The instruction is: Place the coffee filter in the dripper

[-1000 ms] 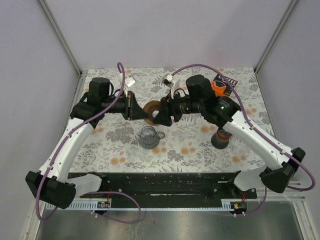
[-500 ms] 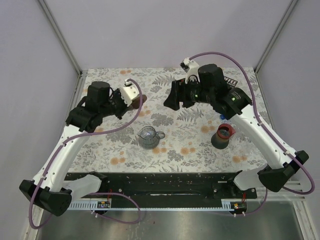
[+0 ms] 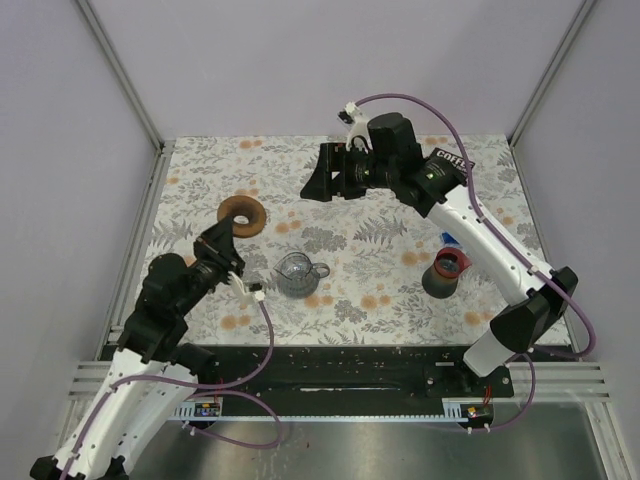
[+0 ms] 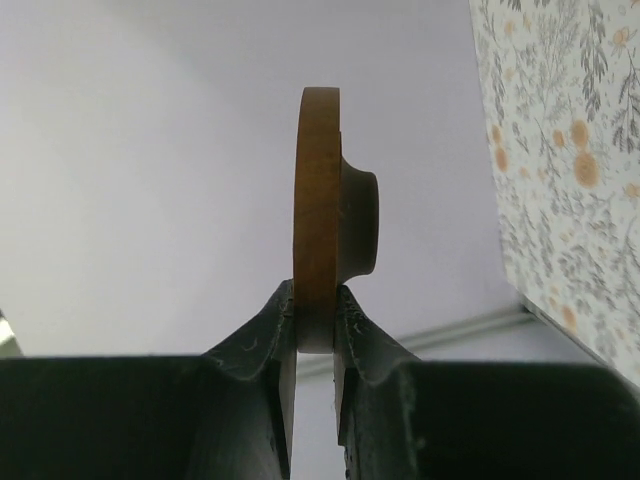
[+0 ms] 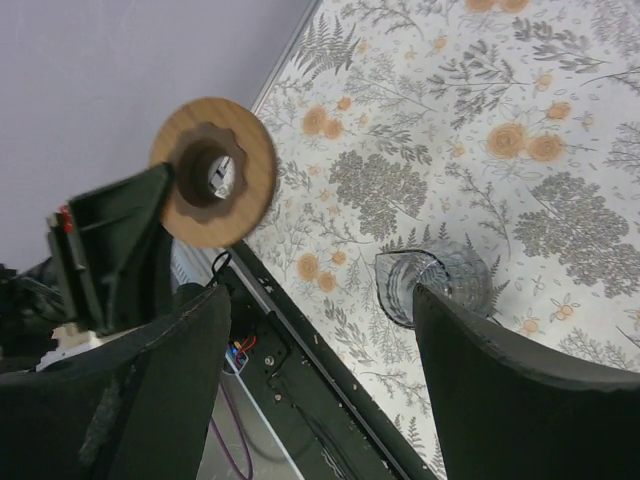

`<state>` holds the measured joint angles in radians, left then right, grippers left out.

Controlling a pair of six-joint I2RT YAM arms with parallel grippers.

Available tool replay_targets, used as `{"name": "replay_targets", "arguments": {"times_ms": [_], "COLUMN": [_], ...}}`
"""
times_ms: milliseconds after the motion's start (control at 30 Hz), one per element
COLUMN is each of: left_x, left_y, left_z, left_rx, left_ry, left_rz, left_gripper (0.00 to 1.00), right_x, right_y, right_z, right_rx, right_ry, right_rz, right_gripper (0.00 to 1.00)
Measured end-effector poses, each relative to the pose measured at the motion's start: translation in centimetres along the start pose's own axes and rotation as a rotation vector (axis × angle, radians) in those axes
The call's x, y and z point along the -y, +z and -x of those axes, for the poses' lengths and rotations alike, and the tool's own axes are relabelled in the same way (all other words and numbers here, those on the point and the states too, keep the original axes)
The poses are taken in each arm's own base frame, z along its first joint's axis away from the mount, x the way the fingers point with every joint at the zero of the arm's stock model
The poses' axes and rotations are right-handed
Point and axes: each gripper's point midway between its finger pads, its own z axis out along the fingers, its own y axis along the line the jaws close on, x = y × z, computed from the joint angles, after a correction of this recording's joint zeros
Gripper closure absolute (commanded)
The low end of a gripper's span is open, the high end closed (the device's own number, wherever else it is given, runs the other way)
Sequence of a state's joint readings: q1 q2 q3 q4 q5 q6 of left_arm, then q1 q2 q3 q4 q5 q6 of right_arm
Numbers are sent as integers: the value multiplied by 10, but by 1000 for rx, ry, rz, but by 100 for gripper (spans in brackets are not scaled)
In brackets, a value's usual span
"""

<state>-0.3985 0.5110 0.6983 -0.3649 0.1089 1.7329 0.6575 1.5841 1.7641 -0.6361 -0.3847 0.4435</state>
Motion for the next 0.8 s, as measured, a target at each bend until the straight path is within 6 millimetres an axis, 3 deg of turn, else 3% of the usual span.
{"name": "replay_targets", "arguments": {"times_ms": [100,200,300,400,567,700,800], "left_x": [17,29,27,17,4,2,9], "left_y": [10,19,22,20,13,12,15], "left_z": [23,34,41,46,52,54,53], "left_rx": [101,149,181,200,219,228,224], "left_ry": [130,185,223,249,276,281,278], "left_rz": [49,64,99,156,227,237,220], "left_gripper": [100,100,100,100,100,100,100], "right_x": [-10,-28,-48,-55,-32,-17,-17], "right_y": [13,24,40,54,72,87,96], "right_z": [-4,-15,-27,-32,-33,-39,-42], "right_rx": [-15,-43,-78,-93,-108,-147,-173], "right_ry": [1,-18,-63,-110,-152,-166,-172], "right_rz": [34,77,105,89,-21,-66,-61], "right_gripper": [17,16,17,16,19,32,39]}}
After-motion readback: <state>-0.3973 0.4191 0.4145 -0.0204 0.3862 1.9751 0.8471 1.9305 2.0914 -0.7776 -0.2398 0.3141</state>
